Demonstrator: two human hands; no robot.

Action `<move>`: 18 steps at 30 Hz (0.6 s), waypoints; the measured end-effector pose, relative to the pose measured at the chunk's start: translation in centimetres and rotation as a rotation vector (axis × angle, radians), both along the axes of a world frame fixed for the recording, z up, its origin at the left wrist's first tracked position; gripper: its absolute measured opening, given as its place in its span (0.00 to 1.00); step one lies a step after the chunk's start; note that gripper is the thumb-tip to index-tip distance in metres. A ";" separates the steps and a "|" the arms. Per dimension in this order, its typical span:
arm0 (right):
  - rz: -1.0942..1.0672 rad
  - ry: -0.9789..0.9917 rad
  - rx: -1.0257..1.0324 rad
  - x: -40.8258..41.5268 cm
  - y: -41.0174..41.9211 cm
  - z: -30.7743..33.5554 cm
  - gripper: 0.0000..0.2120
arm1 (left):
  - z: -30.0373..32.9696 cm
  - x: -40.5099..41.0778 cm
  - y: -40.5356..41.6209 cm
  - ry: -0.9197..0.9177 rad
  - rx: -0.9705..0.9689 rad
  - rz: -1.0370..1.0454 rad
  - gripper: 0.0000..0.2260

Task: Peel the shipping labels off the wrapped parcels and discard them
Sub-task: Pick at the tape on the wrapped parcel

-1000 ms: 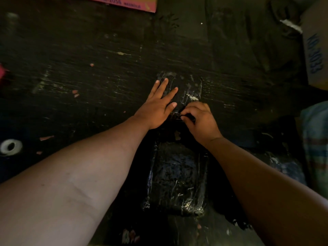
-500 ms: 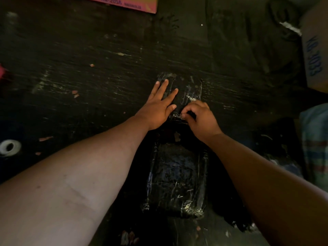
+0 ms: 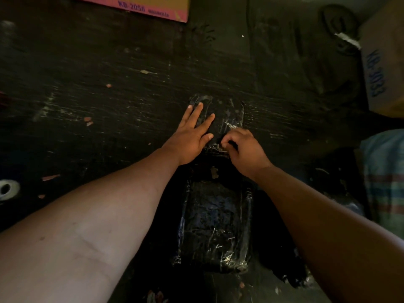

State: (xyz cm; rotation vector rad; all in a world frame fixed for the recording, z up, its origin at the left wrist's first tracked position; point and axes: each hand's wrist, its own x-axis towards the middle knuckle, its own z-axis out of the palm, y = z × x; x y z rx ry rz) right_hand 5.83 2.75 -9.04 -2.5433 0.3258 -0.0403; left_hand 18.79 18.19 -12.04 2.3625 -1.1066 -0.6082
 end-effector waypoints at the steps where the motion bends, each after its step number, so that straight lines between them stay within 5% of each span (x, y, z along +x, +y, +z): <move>1: -0.008 -0.029 -0.002 -0.1 0.1 0.0 0.05 | 0.0 0.0 0.0 0.010 0.001 0.002 0.27; 18: -0.030 -0.075 -0.074 0.1 0.7 -0.9 0.05 | -0.4 -0.7 -0.4 -0.006 -0.085 0.099 0.27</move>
